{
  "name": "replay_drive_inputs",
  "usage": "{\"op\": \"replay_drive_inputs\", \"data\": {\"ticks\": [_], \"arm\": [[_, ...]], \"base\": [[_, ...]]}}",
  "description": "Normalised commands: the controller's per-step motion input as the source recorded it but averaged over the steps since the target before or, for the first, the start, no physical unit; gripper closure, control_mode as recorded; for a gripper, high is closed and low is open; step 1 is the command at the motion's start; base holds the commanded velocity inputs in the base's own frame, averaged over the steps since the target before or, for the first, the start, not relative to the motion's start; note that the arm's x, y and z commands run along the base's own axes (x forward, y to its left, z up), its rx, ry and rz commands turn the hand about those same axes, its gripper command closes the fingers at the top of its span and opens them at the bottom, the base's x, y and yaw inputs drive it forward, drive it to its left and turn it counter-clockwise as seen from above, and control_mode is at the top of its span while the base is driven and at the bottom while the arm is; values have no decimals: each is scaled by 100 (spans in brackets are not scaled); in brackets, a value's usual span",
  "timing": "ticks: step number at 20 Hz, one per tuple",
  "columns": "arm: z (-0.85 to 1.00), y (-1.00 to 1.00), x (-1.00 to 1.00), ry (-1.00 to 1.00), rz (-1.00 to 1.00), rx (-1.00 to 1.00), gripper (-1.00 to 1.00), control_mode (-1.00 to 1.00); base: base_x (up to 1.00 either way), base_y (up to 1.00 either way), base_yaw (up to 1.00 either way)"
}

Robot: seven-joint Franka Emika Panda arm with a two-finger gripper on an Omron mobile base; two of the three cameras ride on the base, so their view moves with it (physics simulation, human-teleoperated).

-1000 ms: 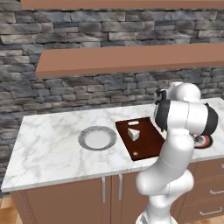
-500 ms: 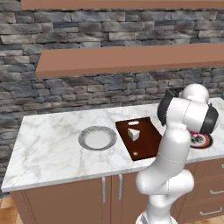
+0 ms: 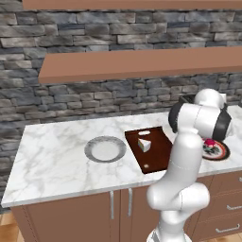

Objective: Move the dessert items from the plates to the tray.

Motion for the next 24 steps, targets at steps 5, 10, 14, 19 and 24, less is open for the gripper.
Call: {"op": "replay_drive_inputs", "data": {"ticks": [5,10,14,19,24], "arm": [[-11,0,26,-2,0,0,-100,-100],[-31,-9,14,-8,2,0,-100,-100],[-18,-1,-6,0,0,0,-100,-100],[-5,0,-2,0,0,0,-100,-100],[-6,17,-1,0,0,3,-100,-100]], "base": [[0,0,0],[0,0,0],[0,0,0],[0,0,0],[0,0,0]]}}
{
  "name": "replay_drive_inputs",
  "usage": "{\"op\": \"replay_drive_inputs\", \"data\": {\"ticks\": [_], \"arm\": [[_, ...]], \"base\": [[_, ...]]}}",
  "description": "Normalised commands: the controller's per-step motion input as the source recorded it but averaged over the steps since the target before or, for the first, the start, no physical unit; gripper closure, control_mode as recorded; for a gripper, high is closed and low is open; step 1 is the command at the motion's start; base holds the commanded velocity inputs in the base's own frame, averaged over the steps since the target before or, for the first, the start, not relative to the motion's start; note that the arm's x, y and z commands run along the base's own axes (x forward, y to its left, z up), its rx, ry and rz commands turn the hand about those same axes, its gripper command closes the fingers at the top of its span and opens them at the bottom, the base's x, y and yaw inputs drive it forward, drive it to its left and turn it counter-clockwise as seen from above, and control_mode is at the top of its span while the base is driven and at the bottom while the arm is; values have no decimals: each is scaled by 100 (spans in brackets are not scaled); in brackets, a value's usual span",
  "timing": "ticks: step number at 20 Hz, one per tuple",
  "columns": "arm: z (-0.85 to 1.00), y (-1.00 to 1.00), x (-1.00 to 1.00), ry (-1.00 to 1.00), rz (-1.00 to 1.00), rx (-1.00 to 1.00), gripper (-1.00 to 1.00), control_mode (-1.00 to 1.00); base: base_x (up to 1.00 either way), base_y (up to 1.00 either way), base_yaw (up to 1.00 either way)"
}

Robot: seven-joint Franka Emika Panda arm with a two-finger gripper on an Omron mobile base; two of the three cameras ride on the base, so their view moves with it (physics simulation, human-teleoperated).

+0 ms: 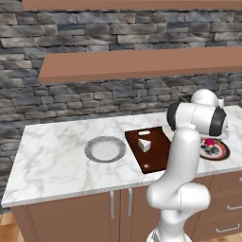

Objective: Move the dessert items from the plates to the tray.

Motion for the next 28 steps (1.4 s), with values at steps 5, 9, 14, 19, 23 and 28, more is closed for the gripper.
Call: {"op": "replay_drive_inputs", "data": {"ticks": [5,9,14,19,23,28], "arm": [[-7,4,-1,0,0,0,-100,-100],[-18,0,-6,0,0,-2,-100,-100],[0,0,0,0,0,0,100,-100],[39,2,0,-5,-1,0,100,-100],[82,29,0,-6,-1,0,100,-100],[20,93,0,-5,0,11,100,-100]], "base": [[0,0,0],[0,0,0],[0,0,0],[0,0,0],[0,0,0],[0,0,0]]}}
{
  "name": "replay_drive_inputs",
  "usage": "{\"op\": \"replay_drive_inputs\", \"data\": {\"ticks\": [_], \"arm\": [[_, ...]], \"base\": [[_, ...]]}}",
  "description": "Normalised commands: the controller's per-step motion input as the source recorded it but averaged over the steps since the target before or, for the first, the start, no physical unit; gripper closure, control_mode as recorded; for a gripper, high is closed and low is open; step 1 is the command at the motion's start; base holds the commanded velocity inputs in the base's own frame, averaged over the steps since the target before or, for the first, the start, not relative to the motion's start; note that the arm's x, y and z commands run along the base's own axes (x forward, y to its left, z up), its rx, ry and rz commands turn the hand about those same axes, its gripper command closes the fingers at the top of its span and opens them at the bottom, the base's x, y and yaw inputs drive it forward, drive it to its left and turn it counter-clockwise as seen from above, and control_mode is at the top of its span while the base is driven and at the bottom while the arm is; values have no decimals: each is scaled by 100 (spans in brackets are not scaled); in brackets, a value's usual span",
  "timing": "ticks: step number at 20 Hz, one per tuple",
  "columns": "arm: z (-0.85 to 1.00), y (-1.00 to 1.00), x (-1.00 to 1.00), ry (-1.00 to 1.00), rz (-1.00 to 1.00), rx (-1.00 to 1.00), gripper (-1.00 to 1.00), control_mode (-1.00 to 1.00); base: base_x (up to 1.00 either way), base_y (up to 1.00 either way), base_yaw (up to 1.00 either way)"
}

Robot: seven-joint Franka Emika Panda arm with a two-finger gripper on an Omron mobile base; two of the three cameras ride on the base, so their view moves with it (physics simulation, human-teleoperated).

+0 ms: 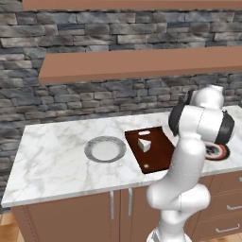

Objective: Move the dessert items from the plates to the tray.

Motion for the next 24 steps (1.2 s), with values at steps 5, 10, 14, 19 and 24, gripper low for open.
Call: {"op": "replay_drive_inputs", "data": {"ticks": [5,10,14,19,24], "arm": [[-5,100,0,-8,0,13,100,-100],[-2,100,0,-10,-7,2,100,-100],[-7,100,0,-8,-10,-8,100,-100],[-6,35,1,-1,-3,-12,100,-100],[-36,20,1,7,0,-18,-100,-100]], "base": [[0,0,0],[0,0,0],[0,0,0],[0,0,0],[0,0,0]]}}
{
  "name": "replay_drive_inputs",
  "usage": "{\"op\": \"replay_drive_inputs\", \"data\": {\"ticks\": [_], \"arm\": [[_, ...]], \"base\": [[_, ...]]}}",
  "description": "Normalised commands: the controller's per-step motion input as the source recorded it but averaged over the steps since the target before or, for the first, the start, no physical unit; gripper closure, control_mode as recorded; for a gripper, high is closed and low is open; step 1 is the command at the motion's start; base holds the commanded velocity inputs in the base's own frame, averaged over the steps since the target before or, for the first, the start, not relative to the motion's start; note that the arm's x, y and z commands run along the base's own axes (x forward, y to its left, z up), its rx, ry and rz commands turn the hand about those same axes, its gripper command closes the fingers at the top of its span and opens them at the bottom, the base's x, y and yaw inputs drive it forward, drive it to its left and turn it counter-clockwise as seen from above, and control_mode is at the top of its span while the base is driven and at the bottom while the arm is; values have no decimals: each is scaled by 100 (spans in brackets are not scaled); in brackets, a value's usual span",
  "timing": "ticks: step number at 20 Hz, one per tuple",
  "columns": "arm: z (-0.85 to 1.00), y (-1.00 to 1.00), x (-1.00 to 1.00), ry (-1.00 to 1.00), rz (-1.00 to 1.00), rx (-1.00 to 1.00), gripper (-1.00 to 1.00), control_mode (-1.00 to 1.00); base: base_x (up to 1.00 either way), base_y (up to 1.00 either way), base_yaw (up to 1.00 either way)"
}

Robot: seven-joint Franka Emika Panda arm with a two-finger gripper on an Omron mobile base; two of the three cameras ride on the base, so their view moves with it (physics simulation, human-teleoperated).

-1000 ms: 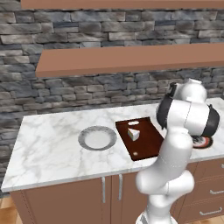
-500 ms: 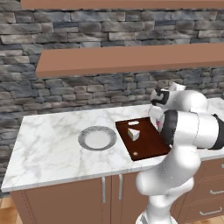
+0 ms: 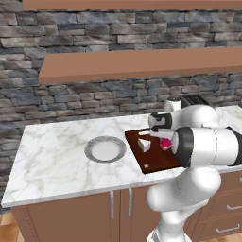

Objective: Move the dessert items from the plates to the tray.

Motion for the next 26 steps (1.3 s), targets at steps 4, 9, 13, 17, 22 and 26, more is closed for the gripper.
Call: {"op": "replay_drive_inputs", "data": {"ticks": [4,9,13,17,22,26], "arm": [[0,0,0,0,0,0,-100,-100],[29,0,0,0,0,0,-100,-100],[39,-2,-26,0,0,0,-100,-100],[41,-24,-98,-11,0,0,-100,-100],[96,-13,-99,-43,0,3,-100,-100],[100,0,-78,-42,0,0,-100,-100]], "base": [[0,0,0],[0,0,0],[0,0,0],[0,0,0],[0,0,0],[0,0,0]]}}
